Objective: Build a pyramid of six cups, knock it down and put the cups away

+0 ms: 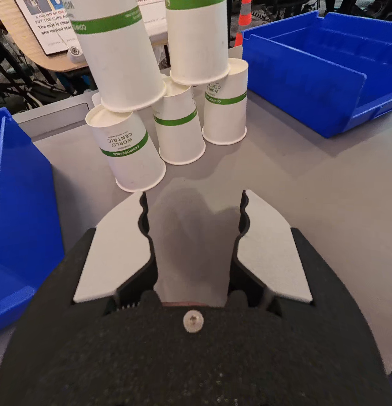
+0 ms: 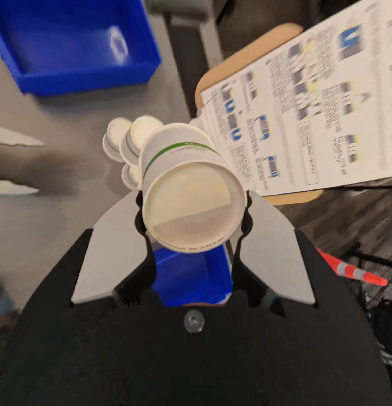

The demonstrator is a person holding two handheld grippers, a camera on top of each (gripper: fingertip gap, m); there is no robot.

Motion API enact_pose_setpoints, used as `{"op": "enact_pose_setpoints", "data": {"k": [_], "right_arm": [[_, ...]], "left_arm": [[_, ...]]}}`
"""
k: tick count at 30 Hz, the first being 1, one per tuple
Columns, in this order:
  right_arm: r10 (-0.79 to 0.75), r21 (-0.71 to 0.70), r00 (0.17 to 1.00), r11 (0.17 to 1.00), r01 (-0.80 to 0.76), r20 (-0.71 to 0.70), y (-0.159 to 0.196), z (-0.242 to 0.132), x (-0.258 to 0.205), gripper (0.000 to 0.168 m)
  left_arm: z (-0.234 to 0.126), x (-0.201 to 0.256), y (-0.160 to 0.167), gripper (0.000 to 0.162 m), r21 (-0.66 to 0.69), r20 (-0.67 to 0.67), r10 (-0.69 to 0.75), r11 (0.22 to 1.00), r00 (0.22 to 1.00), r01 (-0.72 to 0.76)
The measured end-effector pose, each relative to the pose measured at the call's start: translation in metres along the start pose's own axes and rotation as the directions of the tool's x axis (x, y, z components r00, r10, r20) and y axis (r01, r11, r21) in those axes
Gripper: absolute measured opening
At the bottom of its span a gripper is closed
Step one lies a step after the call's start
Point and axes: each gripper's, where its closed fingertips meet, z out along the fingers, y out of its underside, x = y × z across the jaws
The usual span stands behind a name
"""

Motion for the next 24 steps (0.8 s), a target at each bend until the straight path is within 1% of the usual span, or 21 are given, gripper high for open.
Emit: {"op": "enact_pose_setpoints", "data": {"k": [1,3,4,6,10,16,18,21,24], "right_arm": [[0.006,-0.083,0.999,0.997,-0.001,0.054,0.001,0.011,-0.001,0.086],[0.010,-0.219,0.994,0.976,0.013,0.105,0.005,0.034,-0.001,0.086],[0.012,-0.267,0.992,0.963,0.023,0.129,0.006,0.044,-0.002,0.086],[0.039,-0.308,0.984,0.951,0.017,0.173,0.005,0.062,-0.006,0.086],[0.079,-0.327,0.972,0.945,-0.003,0.221,0.006,0.090,-0.012,0.086],[0.108,-0.361,0.964,0.933,-0.013,0.244,0.022,0.112,-0.015,0.086],[0.111,-0.331,0.964,0.943,-0.026,0.243,0.019,0.114,-0.014,0.086],[0.113,-0.324,0.967,0.945,-0.034,0.228,0.019,0.114,-0.012,0.087],[0.102,-0.295,0.970,0.955,-0.034,0.221,0.015,0.107,-0.012,0.095]], "left_arm": [[0.000,-0.001,0.001,0.079,-0.006,0.000,-0.005,1.000,1.000,0.005],[-0.002,-0.004,0.001,0.078,0.002,0.002,-0.020,1.000,1.000,0.020],[-0.003,-0.006,0.000,0.077,0.007,0.003,-0.024,1.000,1.000,0.024],[-0.005,-0.008,-0.001,0.076,0.010,0.006,-0.020,1.000,1.000,0.020],[-0.007,-0.013,0.000,0.075,0.010,0.014,-0.018,1.000,1.000,0.018],[-0.008,-0.016,0.000,0.074,0.013,-0.002,-0.045,0.999,0.999,0.045],[-0.007,-0.016,0.000,0.074,0.009,-0.006,-0.051,0.999,0.999,0.051],[-0.006,-0.015,0.000,0.074,0.009,-0.011,-0.055,0.998,0.998,0.055],[-0.005,-0.014,-0.001,0.074,0.010,-0.011,-0.051,0.999,0.999,0.051]]}}
